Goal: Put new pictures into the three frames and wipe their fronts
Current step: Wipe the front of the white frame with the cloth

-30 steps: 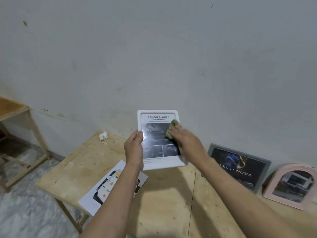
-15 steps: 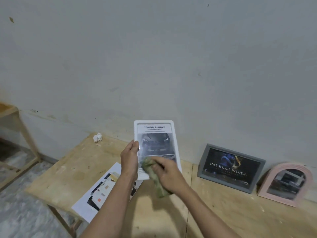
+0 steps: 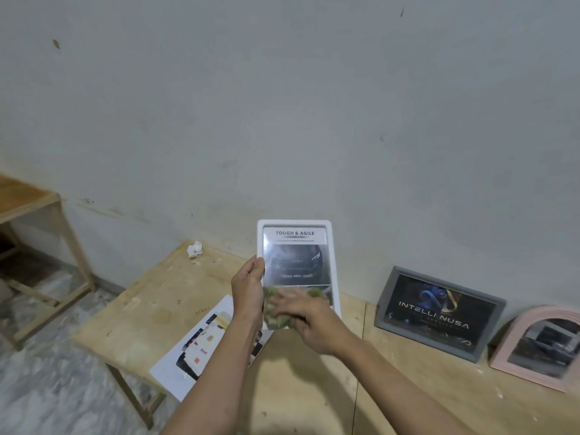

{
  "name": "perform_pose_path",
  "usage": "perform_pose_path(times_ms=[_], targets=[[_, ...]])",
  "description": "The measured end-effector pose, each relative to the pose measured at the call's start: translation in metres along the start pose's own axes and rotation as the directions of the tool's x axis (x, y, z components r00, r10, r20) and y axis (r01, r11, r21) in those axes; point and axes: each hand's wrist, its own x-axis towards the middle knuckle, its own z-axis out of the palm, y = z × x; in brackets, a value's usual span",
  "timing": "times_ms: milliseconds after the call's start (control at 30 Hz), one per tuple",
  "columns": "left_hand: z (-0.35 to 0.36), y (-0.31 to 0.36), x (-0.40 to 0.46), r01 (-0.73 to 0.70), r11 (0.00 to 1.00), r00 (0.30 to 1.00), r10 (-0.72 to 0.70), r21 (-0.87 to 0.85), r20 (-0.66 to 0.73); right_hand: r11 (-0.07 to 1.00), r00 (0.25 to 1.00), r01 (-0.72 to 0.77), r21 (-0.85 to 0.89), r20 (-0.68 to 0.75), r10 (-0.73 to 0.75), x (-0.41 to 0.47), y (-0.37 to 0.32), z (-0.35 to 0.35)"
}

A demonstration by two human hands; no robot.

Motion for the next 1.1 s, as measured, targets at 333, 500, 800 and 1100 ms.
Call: perform_pose_path(times_ms=[333,500,800,1100], targets=[[0.019,-0.012,-0.019,-0.033,0.987,0.982,0.002,0.159,0.189,0.986,0.859,-0.167,0.023,-0.488,0.156,0.036,0.003,-0.097],[0.036,-0.014,-0.025,-0.030,0.997,0.994,0.021,0.076,0.108,0.999,0.947,-0.012,-0.030,-0.322,0.002,0.031,0.002,-0.042],[0.013,-0.053,-0.004,0.139,0.987,0.990,-0.138,0.082,-0.014,0.736,0.917,-0.394,0.550,0.184,0.354,-0.021,0.019,-0.037],[0.058,-0.052,-0.017,0.113,0.988,0.991,-0.120,0.102,0.066,0.798,0.894,-0.418,-0.434,-0.354,0.275,0.014,0.056,-0.069]])
